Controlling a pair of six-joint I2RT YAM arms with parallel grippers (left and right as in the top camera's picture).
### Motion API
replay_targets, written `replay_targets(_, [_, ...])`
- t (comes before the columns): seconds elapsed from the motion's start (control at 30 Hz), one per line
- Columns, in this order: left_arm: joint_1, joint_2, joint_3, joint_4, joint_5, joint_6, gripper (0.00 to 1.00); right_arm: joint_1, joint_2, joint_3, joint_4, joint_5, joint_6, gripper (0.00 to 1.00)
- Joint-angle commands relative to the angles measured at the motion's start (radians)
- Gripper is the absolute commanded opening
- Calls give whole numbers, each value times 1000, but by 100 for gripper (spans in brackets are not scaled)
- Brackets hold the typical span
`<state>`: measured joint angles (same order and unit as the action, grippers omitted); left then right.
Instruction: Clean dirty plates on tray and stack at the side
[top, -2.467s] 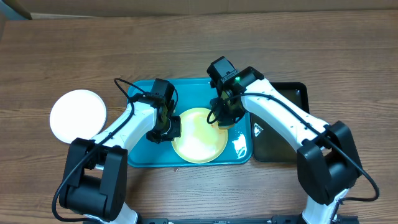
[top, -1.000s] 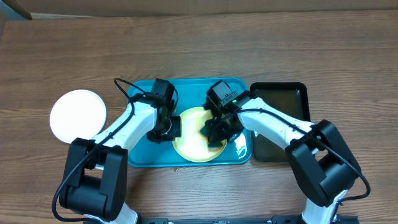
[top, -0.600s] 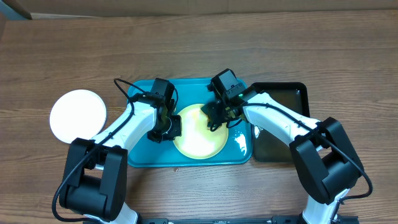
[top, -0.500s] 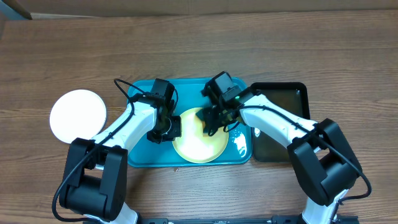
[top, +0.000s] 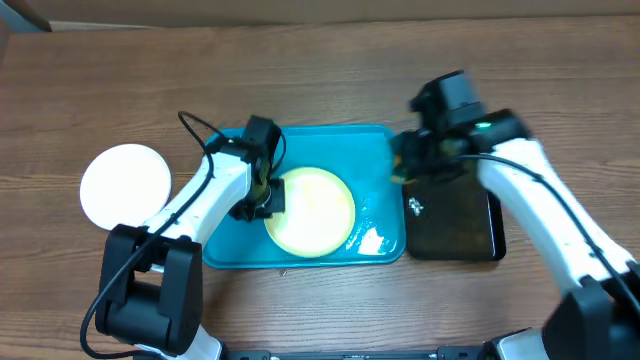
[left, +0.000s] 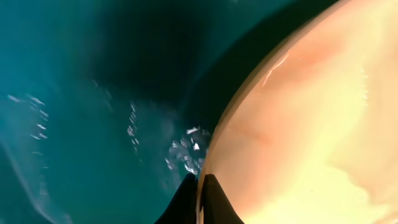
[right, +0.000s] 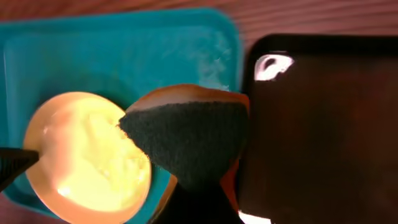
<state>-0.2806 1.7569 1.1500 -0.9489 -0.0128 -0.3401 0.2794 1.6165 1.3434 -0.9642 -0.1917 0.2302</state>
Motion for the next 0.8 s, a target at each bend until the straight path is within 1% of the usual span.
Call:
replay_targets(0.0, [-1,-67,107,-34,-128,-36,4,-105,2,-3,-55,25,5,4])
replay_targets(0.1, [-2,-119,140,-48,-190,-50,4,-161,20,-53,-72,27,3,4])
replay_targets(0.33, [-6,-291,182,-69,-397,-47,4,-163,21,-209,33,27,-2,4])
replay_targets(0.4, [-21,-335,189,-69,-445,14,4,-163,21,-228,44,27,-2,4])
replay_targets(0.47, [-50,-376,189,-46,-538,53,4,-163,21,-232,43,27,-3,4])
replay_targets(0.5, [-81,-393,189,-18,-628,83,4,-163,21,-232,45,27,-2,4])
replay_targets(0.63, [-183,-390,189,67,-859,193,4,-163,21,-232,43,27,-2,4])
replay_targets(0.77, [-258,-361,189,117,-945,282,4,-163,21,-232,44,27,-2,4])
